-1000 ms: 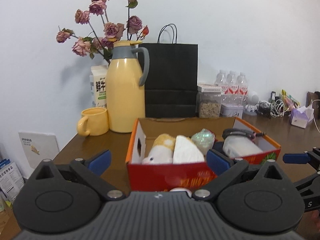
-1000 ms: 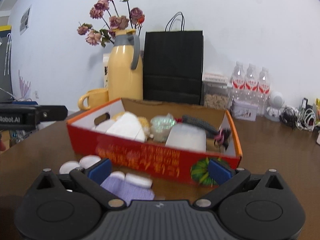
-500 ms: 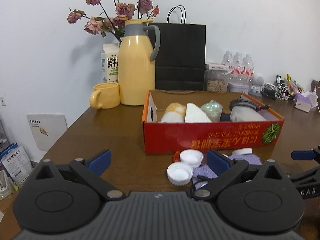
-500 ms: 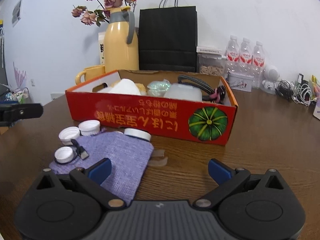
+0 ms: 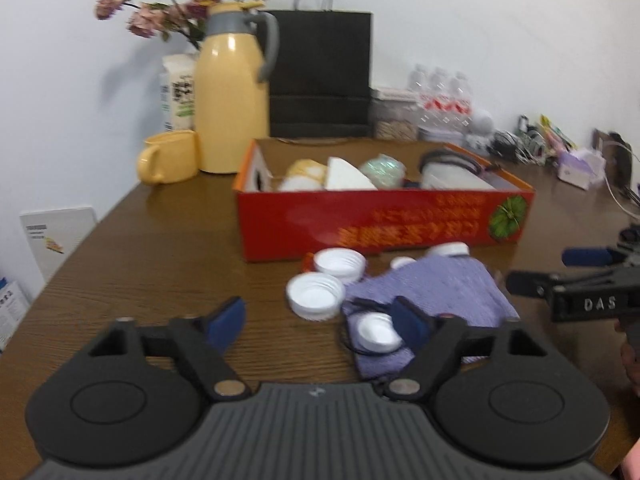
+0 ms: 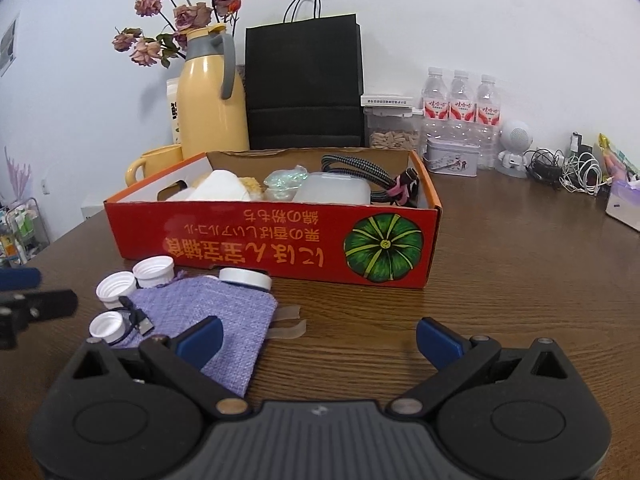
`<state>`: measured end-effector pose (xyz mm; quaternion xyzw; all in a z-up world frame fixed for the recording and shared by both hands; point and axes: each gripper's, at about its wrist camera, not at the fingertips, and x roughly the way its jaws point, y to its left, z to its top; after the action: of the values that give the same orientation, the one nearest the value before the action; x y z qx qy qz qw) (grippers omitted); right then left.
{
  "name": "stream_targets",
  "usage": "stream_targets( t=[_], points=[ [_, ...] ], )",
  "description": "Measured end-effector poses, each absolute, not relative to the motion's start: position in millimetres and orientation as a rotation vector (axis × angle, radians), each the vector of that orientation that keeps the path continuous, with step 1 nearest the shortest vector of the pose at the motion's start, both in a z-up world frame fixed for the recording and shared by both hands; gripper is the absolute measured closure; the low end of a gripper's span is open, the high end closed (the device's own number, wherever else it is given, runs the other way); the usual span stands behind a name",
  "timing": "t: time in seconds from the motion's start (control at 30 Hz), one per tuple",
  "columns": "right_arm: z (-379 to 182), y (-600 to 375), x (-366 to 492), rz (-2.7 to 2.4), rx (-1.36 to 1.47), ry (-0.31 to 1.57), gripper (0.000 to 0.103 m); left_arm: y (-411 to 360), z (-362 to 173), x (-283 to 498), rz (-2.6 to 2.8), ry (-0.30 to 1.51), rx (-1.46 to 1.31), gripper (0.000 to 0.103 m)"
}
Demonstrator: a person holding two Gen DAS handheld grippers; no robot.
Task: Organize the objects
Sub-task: 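Move the left tool to another white bottle cap on the purple pouch and grasp it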
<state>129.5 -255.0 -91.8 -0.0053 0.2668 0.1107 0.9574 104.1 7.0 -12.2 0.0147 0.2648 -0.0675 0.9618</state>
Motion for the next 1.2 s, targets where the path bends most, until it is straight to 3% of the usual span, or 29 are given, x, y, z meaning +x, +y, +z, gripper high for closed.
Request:
stream_targets(
  t=[0.13, 0.37, 0.5, 1.2],
  points=[
    [-91, -254, 128, 0.222, -0.021, 0.534, 0.000, -1, -19, 114, -0.159, 0.564, 0.033, 0.050],
    [-91, -254, 128, 0.223, -0.022, 0.534, 0.000, 0, -25, 131, -0.161, 0.618, -0.034, 0.054],
    [-91, -254, 128, 0.222, -0.020, 0.536, 0.000, 10, -27, 134, -0.162, 0.638, -0.126, 0.067],
    [-92, -254, 130, 0.227, -0.015, 0.542, 0.000, -22, -28, 121, -0.221, 0.608, 0.011, 0.073]
  ],
)
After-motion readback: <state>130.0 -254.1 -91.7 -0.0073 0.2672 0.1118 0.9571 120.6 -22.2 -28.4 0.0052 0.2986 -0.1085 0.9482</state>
